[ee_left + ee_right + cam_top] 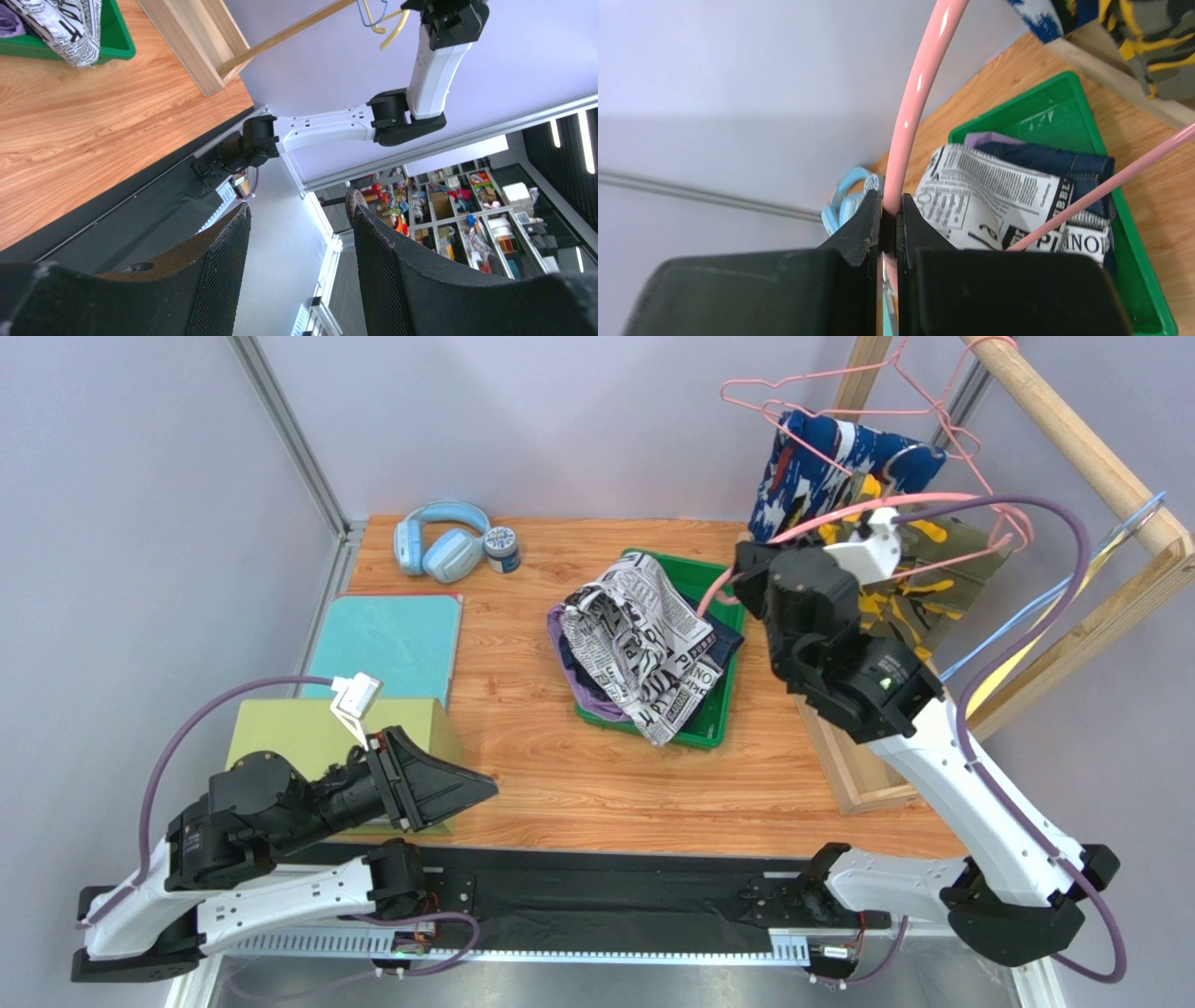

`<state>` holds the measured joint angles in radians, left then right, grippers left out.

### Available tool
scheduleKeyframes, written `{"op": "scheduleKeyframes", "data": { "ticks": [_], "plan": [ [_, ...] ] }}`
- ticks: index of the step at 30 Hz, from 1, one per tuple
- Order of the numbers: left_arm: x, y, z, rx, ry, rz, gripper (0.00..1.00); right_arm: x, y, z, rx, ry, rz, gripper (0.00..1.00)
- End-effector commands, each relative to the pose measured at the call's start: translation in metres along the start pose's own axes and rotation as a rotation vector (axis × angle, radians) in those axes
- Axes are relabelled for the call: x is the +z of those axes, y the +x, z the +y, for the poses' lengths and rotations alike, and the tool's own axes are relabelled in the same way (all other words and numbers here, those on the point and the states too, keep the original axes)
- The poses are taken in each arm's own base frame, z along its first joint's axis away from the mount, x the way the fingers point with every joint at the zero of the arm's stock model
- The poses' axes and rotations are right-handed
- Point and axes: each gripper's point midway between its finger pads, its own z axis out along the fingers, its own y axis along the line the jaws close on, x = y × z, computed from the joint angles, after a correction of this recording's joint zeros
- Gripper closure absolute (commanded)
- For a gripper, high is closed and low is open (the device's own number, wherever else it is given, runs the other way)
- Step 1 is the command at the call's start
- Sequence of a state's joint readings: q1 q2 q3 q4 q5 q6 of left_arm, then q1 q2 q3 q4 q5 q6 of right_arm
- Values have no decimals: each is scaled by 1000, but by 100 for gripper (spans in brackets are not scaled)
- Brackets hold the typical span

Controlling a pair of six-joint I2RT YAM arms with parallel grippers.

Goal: Remove the trousers from the hanger
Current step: Hang the hanger back to the clothesline with the right arm

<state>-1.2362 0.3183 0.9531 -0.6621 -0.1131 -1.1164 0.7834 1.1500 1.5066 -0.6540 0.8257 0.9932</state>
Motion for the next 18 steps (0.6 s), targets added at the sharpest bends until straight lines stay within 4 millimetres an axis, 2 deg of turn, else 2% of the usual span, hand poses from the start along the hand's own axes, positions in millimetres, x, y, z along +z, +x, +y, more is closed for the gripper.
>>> {"op": "scheduleKeyframes", "data": {
  "ticks": [1,6,15,18],
  "plan": [
    [-6,-7,-14,6,39,-11,38,-1,-57,12,121,-44,-74,100],
    [-2,-5,-13,3,30,1,38,12,-79,5,139,-38,-89,100],
    [3,0,-16,-6,28,33,39,17,-123,5,191,-47,-141,100],
    [4,0,-17,-12,29,31,39,22,-131,5,218,-53,-137,100]
  ]
}}
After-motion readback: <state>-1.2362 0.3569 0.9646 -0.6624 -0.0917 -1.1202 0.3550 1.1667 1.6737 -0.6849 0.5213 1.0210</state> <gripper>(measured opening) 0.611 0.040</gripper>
